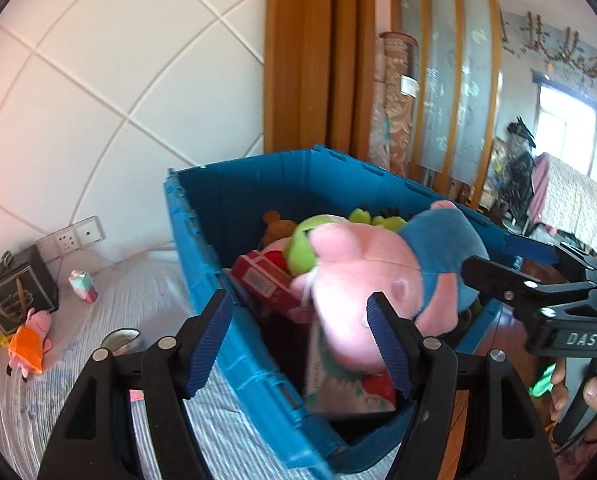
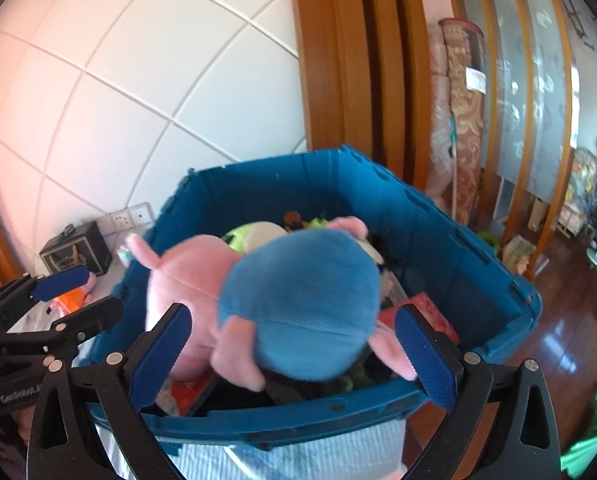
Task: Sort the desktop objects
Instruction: 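Withdraw both tools from the crate back toward the bed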
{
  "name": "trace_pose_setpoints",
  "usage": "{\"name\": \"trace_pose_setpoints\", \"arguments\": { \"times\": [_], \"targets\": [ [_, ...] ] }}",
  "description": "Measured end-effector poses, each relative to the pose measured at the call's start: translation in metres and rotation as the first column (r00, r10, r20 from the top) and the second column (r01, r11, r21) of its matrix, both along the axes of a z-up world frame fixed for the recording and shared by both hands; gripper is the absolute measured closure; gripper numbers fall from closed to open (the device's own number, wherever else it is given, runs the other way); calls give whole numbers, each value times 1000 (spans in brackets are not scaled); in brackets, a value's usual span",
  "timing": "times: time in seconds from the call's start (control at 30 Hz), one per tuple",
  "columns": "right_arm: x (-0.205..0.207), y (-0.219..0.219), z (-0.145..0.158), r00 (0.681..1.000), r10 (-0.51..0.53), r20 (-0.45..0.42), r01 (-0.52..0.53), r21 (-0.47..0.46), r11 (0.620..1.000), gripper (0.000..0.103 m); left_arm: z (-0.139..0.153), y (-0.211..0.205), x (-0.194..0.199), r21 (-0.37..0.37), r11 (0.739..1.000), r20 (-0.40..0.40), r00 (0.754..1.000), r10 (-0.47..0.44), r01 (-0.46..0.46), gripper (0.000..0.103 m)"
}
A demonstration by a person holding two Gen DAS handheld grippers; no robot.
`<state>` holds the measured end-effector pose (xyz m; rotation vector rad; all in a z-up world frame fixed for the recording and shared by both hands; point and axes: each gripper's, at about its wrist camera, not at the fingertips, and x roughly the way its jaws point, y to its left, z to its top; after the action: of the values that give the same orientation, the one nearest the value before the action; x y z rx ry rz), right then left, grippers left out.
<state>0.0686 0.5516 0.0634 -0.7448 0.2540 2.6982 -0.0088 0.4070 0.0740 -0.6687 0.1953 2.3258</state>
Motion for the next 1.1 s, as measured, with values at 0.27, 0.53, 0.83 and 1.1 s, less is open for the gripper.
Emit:
{"name": "trace_pose_setpoints", "arguments": {
  "times": [0.27,0.53,0.83,1.1],
  "targets": [
    [-20,-50,14,983,162,-89,-161,16,987,0,-7,-67,-17,36,983,-8,984,179,-178,34],
    [-57,-119,25,938,324,-125,-320,56,946,0,-14,-148,-40,63,934,20,937,350,-351,34],
    [-118,-217,18,868,486,-96,-484,48,874,0,-43,-250,-74,12,857,81,855,512,-515,34],
    [-209,-305,-14,814,580,15,-580,-21,815,0,-79,-347,-124,-28,775,143,764,629,-632,34]
  ]
}}
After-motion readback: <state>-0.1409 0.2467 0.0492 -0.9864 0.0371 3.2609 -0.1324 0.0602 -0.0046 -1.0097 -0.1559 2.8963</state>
